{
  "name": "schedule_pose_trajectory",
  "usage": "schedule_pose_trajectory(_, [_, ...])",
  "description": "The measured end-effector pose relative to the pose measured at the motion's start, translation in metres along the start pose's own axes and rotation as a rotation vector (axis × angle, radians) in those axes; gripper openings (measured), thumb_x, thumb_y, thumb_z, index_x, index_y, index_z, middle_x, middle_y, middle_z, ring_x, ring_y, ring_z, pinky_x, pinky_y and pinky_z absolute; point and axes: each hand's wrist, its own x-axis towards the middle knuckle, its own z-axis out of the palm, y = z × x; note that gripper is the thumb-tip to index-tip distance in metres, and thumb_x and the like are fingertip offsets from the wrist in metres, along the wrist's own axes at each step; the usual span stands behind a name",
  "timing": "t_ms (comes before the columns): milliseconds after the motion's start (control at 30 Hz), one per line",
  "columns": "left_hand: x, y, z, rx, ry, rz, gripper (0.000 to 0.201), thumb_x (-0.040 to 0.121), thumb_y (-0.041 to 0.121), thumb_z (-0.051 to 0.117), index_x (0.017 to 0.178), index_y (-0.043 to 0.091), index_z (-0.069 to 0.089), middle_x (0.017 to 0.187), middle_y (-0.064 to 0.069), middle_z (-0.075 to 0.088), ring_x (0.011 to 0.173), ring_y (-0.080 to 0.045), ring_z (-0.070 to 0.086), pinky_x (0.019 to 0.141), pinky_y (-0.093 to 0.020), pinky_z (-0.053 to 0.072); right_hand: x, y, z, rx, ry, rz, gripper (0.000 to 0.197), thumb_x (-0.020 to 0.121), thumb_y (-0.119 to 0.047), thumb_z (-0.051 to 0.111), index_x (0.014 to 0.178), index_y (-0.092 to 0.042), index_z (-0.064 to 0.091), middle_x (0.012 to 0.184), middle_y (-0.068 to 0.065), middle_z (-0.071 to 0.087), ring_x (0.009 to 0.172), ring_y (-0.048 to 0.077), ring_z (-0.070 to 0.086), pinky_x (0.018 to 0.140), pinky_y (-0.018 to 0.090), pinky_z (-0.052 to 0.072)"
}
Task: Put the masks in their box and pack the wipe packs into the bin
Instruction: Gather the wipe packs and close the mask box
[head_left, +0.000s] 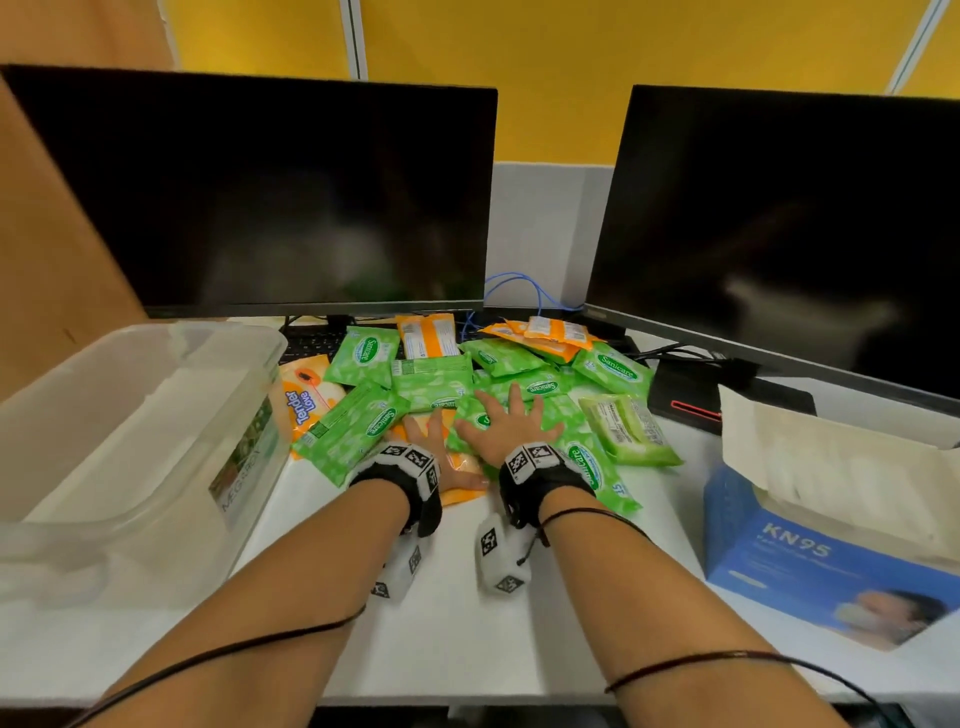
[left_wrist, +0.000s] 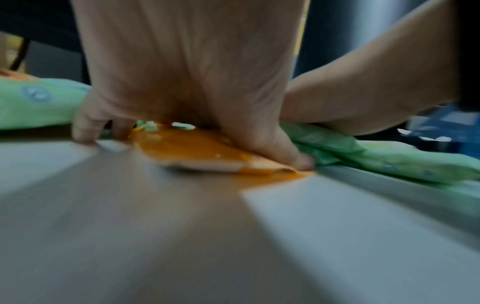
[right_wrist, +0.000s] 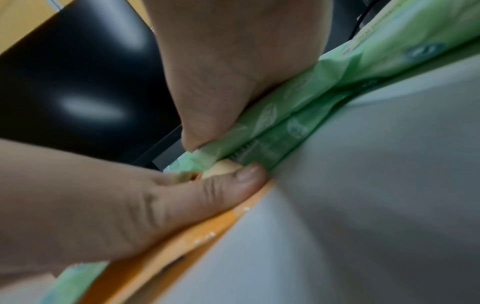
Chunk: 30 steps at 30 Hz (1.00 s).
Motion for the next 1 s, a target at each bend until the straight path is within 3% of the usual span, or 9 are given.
schedule_pose_trajectory(67, [-0.006,-0.002,-0.008,0.042,0.067,0.074,0.108,0.070,0.080,0.051,0.152,0.025,0.007,0.156,-0.016,0.014,0.137,-0.043,0.027,0.107,-0.053,0.031,-0.001,-0.002,0.001,-0.011,0.018,0.007,0.069,0.086,-0.075,0.026,0.148,-0.050,0.010,0.162,-0.002,-0.009,0.147,0.036,-0.009,0.109,0.071,0.000])
schedule_pose_trajectory(167, [-0.006,-0.024,-0.024,0.003,0.365,0.087,0.075,0.080,0.073,0.046,0.134,0.021,0.041,0.136,-0.011,0.045,0.122,-0.031,0.046,0.095,-0.044,0.044,-0.001,-0.001,0.003,-0.026,0.034,0.007,0.069,0.085,-0.076,0.023,0.148,-0.050,0.009,0.162,-0.003,-0.010,0.147,0.036,-0.007,0.109,0.071,0.001])
schedule_pose_trajectory(233, [-0.002,-0.055,-0.031,-0.087,0.428,-0.120,0.083,0.080,0.072,0.048,0.140,0.018,0.032,0.146,-0.017,0.033,0.132,-0.036,0.036,0.102,-0.048,0.039,0.001,0.001,0.002,-0.030,0.021,0.006,0.070,0.085,-0.077,0.022,0.148,-0.050,0.008,0.161,-0.003,-0.010,0.147,0.037,-0.007,0.109,0.071,0.002])
schedule_pose_trajectory(300, [0.005,-0.082,-0.033,-0.225,0.306,-0.318,0.110,0.073,0.078,0.051,0.150,0.013,0.008,0.155,-0.027,0.008,0.142,-0.042,0.016,0.113,-0.053,0.026,0.003,0.000,0.004,-0.032,0.014,-0.001,0.071,0.084,-0.078,0.021,0.148,-0.050,0.008,0.161,-0.003,-0.010,0.147,0.037,-0.007,0.109,0.071,0.003])
schedule_pose_trajectory(367, [0.010,-0.091,-0.032,-0.287,0.168,-0.380,0.125,0.067,0.084,0.048,0.152,0.014,-0.011,0.155,-0.030,-0.007,0.145,-0.044,0.000,0.116,-0.055,0.015,0.004,0.000,0.004,-0.035,0.026,0.000,0.072,0.084,-0.079,0.021,0.148,-0.050,0.008,0.162,-0.003,-0.010,0.147,0.036,-0.006,0.110,0.070,0.004])
schedule_pose_trajectory(433, [0.010,-0.085,-0.032,-0.202,0.089,-0.354,0.122,0.066,0.088,0.042,0.151,0.020,-0.014,0.155,-0.030,-0.012,0.144,-0.046,-0.006,0.116,-0.056,0.008,0.005,0.000,0.005,-0.027,0.031,-0.002,0.072,0.083,-0.079,0.022,0.148,-0.050,0.009,0.162,-0.003,-0.009,0.147,0.036,-0.005,0.110,0.070,0.005])
schedule_pose_trajectory(633, [-0.004,-0.010,-0.019,-0.232,0.057,-0.240,0.115,0.076,0.084,0.029,0.151,0.002,-0.003,0.156,-0.026,0.006,0.145,-0.039,0.007,0.116,-0.048,0.018,0.007,0.004,0.005,0.034,0.033,-0.011,0.069,0.084,-0.078,0.023,0.147,-0.051,0.014,0.162,-0.006,-0.007,0.148,0.033,-0.004,0.110,0.069,0.003])
schedule_pose_trajectory(767, [-0.006,0.010,-0.015,-0.324,0.113,-0.219,0.103,0.085,0.072,0.035,0.150,0.001,0.000,0.153,-0.021,0.019,0.141,-0.035,0.019,0.112,-0.046,0.024,0.008,0.004,0.004,0.074,0.029,0.000,0.063,0.087,-0.075,0.021,0.146,-0.052,0.017,0.162,-0.008,-0.005,0.148,0.031,-0.003,0.111,0.068,0.002])
schedule_pose_trajectory(1000, [-0.017,-0.001,-0.008,-0.157,0.128,-0.141,0.127,0.065,0.085,0.049,0.151,0.007,-0.004,0.152,-0.017,0.020,0.140,-0.036,0.019,0.114,-0.052,0.017,0.013,0.008,0.004,0.114,0.003,-0.021,0.049,0.097,-0.059,0.021,0.145,-0.053,0.017,0.161,-0.007,-0.006,0.148,0.030,-0.003,0.111,0.068,0.004])
